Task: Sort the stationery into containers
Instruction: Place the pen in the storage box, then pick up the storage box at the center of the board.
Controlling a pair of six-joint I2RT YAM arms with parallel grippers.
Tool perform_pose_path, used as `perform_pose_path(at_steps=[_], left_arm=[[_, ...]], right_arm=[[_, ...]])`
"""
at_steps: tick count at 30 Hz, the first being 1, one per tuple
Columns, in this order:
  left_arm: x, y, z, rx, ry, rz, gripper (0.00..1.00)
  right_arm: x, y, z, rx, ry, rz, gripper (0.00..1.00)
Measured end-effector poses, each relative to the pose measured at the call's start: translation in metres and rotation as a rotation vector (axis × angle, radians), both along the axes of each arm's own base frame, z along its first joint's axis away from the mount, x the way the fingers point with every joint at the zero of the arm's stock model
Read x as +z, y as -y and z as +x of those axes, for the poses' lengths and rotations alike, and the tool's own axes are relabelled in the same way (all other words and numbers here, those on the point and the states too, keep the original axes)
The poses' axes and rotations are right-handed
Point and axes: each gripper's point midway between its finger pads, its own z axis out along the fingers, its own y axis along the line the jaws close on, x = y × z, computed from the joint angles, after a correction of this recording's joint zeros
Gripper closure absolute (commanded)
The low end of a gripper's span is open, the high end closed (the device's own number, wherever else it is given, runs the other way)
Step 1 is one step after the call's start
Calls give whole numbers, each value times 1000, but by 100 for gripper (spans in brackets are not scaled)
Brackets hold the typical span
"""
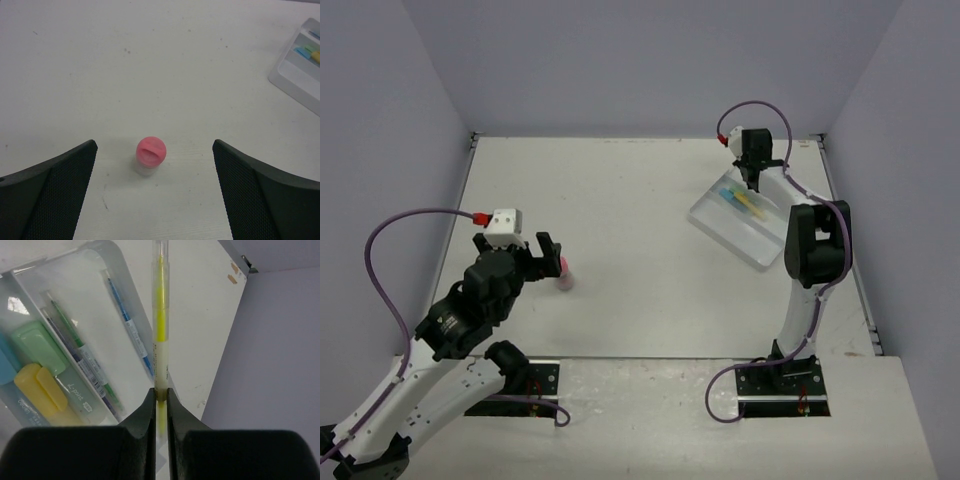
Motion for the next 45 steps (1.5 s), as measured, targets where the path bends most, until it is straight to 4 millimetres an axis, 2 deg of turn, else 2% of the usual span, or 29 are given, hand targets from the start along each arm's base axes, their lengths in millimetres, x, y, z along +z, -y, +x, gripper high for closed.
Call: perform_pose_path(at_steps=[4,9,10,12,18,21,23,24,25,26,28,29,31,32,33,34,35,37,39,41,43,45], left_arm=[[-4,4,2,-17,-14,15,0],[-7,5,2,-22,-18,22,0],[-6,5,2,-22,-18,22,0],[-7,5,2,-22,-18,22,0],[-7,5,2,-23,-19,23,0],[-7,4,3,-18,-21,26,0],[-8,0,5,5,-21,27,0],[-8,-3,6,23,-21,27,0],[-8,-7,7,44,-20,28,0],[-7,-12,8,66,-18,27,0],[-5,-21,9,103,-7,22,0],[-3,-24,8,118,1,18,0],[2,-30,6,136,22,7,0],[5,-32,5,143,33,0,0],[7,-34,4,147,43,-6,0],[9,-35,3,152,52,-11,0],[11,-37,2,155,58,-14,0],[12,-38,1,160,64,-17,0],[12,-39,1,163,64,-16,0],[12,-39,1,164,64,-15,0],[12,-39,1,163,64,-15,0],[11,-38,2,163,63,-14,0]], right_arm=[[-11,-3,1,55,-24,48,83],[-17,3,1,82,-38,107,76],[-18,3,1,86,-43,115,73],[-21,2,-1,96,-54,131,60],[-28,-13,-6,139,-92,195,58],[-24,-33,-11,156,-101,285,54],[-5,-57,-18,173,-76,365,48],[14,-74,-22,193,-43,399,41],[35,-94,-27,219,-1,432,11],[59,-119,-36,260,52,465,1],[111,-187,-76,385,172,559,1],[128,-216,-97,453,209,611,1],[161,-282,-156,644,283,827,2],[170,-304,-185,719,297,958,4],[172,-313,-207,767,294,1069,11],[166,-317,-222,789,273,1161,14],[155,-319,-231,795,231,1228,13],[124,-332,-234,774,110,1301,11],[85,-355,-240,749,-18,1297,10],[48,-382,-260,749,-135,1259,5],[21,-411,-284,776,-211,1217,3],[4,-435,-303,812,-246,1190,3]])
